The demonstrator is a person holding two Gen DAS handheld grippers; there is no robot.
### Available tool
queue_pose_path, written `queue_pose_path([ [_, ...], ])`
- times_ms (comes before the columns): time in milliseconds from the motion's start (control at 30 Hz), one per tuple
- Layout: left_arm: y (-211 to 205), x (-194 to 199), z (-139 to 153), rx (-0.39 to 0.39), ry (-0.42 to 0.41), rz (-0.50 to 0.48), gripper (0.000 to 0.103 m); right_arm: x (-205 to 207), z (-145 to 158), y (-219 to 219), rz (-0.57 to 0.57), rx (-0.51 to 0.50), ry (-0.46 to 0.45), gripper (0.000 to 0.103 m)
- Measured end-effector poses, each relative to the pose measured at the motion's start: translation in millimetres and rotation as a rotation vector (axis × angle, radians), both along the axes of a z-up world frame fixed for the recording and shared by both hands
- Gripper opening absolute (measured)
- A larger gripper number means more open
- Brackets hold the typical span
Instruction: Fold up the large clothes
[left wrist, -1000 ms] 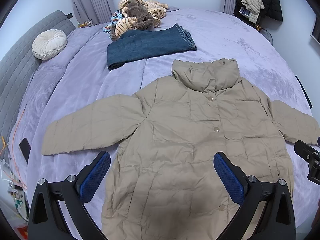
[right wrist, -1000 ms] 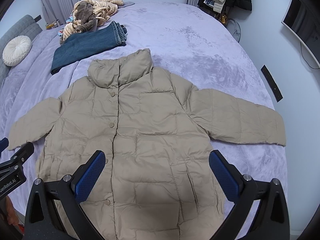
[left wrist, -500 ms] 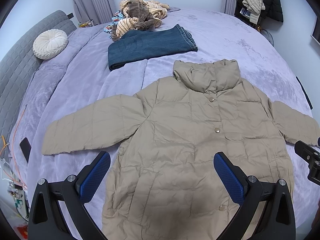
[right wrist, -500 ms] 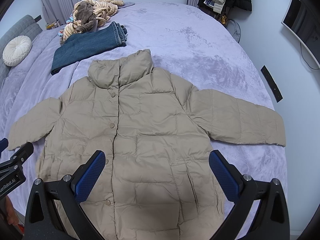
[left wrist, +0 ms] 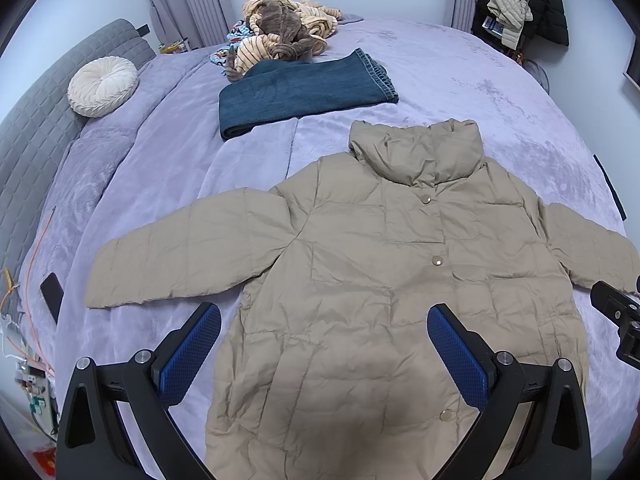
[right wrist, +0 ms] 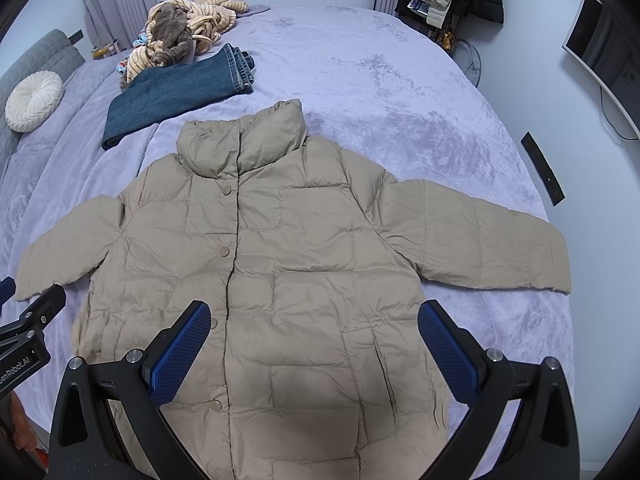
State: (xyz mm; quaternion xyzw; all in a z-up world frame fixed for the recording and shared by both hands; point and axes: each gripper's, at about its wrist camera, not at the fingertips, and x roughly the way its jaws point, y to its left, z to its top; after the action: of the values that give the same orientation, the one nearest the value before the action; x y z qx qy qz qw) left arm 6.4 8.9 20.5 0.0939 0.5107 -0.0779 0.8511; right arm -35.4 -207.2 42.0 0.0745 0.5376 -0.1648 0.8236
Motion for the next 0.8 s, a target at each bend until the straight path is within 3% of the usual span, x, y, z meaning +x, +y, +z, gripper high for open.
queue_pose_path([
  [800, 4.5, 0.7, 0.2, 0.001, -0.002, -0.001, 0.103, 0.0, -1.0, 1.3, 0.000, -0.001, -0.001, 0.103],
])
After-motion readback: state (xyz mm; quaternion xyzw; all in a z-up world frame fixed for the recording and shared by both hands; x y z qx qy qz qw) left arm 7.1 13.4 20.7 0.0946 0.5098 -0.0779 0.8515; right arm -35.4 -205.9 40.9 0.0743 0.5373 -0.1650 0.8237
